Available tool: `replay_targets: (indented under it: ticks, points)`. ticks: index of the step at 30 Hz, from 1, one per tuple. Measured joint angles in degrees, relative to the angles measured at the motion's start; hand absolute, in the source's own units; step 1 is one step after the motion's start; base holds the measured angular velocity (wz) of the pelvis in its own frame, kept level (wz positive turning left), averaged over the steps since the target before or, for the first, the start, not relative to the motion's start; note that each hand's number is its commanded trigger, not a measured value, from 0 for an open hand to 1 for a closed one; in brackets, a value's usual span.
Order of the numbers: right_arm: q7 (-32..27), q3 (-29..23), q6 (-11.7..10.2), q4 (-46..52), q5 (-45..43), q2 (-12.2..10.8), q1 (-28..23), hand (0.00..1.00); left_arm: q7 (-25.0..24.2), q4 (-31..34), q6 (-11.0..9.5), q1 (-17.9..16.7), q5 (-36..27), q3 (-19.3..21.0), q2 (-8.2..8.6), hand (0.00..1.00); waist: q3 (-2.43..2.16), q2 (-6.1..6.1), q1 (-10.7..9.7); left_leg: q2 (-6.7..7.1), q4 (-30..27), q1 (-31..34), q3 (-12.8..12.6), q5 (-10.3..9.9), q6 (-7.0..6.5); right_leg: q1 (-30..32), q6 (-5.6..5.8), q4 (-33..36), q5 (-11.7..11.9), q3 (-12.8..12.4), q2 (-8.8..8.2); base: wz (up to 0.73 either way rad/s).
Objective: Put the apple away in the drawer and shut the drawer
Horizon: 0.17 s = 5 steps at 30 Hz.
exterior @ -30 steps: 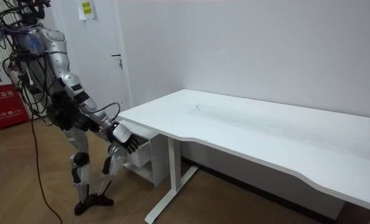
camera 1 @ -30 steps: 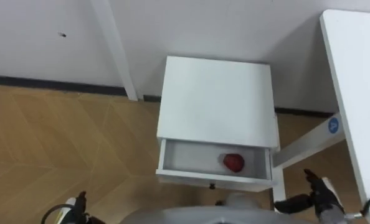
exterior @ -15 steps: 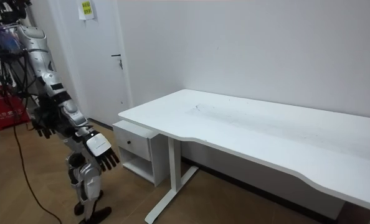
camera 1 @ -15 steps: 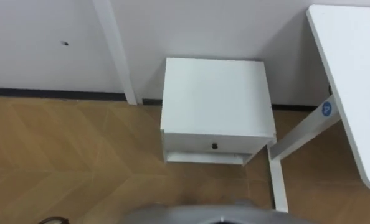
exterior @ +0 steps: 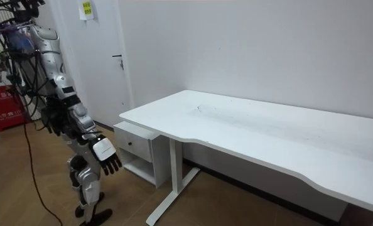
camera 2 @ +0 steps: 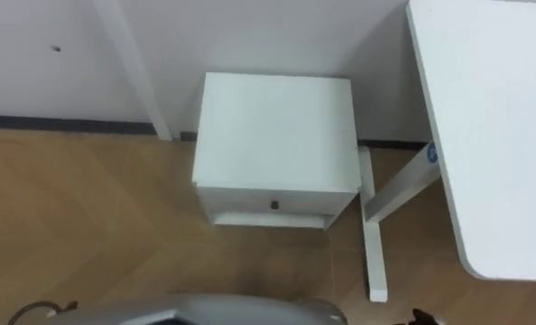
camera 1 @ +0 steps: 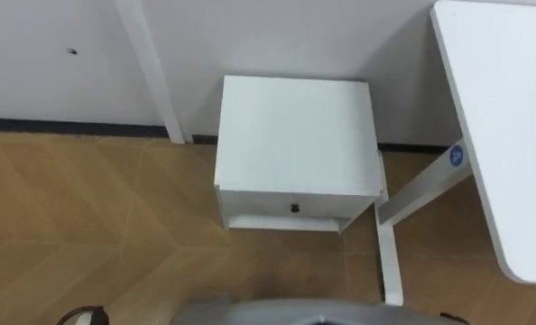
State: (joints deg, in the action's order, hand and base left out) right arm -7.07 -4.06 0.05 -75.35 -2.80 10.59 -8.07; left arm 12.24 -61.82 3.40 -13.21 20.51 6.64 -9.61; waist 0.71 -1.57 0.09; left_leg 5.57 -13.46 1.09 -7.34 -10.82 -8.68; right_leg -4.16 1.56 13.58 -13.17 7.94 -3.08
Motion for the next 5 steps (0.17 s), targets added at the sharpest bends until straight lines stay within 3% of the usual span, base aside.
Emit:
replay_targets:
  ticks: [5]
  points:
    - [1.6, 0.0, 0.0, 0.0, 0.3, 0.0, -0.1, 0.0, 0.0, 0.7, -0.8, 0.4, 0.3, 0.2, 0.3, 0.0, -0.14, 0.39, -0.2, -0.16, 0.7, -0.7, 0.0, 0.0, 0.58, -0.7, -0.42, -0.7, -0.1, 0.2, 0.28, -0.02]
